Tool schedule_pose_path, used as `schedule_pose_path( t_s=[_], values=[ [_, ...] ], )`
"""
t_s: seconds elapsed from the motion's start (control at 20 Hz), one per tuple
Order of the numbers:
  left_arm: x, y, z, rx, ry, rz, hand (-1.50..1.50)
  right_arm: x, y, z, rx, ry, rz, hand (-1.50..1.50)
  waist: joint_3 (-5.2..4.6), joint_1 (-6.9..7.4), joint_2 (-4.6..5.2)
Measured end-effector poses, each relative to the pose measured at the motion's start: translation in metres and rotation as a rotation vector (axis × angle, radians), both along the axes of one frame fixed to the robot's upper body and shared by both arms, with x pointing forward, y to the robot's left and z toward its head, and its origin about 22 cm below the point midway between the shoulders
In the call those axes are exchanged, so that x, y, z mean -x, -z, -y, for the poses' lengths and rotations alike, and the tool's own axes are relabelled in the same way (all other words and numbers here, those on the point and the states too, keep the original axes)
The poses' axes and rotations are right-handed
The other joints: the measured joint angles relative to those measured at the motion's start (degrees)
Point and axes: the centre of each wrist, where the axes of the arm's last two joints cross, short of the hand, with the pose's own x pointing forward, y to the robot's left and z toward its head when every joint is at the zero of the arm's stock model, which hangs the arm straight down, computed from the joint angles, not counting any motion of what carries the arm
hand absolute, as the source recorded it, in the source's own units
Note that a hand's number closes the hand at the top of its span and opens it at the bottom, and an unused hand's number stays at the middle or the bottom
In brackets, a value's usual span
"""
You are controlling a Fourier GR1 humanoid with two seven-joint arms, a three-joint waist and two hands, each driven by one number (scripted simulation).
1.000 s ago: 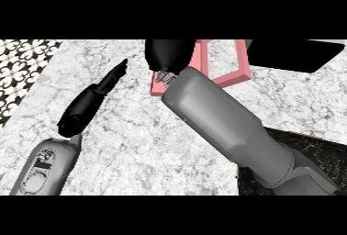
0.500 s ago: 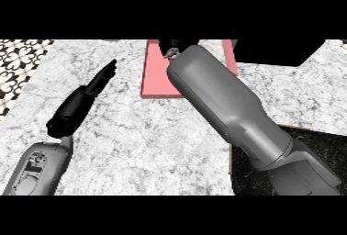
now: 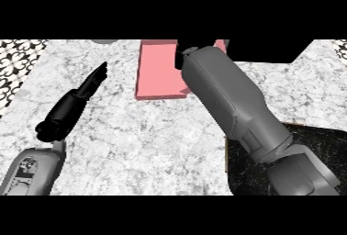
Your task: Pick the pear from the tray and place it in the cardboard box
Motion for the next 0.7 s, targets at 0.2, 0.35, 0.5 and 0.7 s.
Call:
schedule_pose_path(
  t_s=[0.2,0.35,0.5,0.7],
  values=[
    [-0.001,-0.001,-0.007,0.001,-0.010,-0.003,0.00,-0.006,0.013,0.013,-0.033,-0.020,-0.131,-1.50,0.02,-0.73,-0.08],
    [0.003,0.003,-0.009,0.003,-0.015,-0.006,0.00,-0.007,0.015,0.015,-0.072,-0.094,-0.174,-1.50,0.03,-0.87,-0.16],
    [0.006,0.001,-0.008,0.003,-0.025,-0.006,0.00,-0.008,0.019,0.022,-0.129,-0.174,-0.134,-1.50,0.05,-1.26,-0.31],
    [0.008,0.002,-0.011,0.004,-0.031,-0.005,0.00,-0.006,-0.001,0.020,-0.309,-0.247,0.097,-1.50,0.14,-1.66,-0.38]
  ],
)
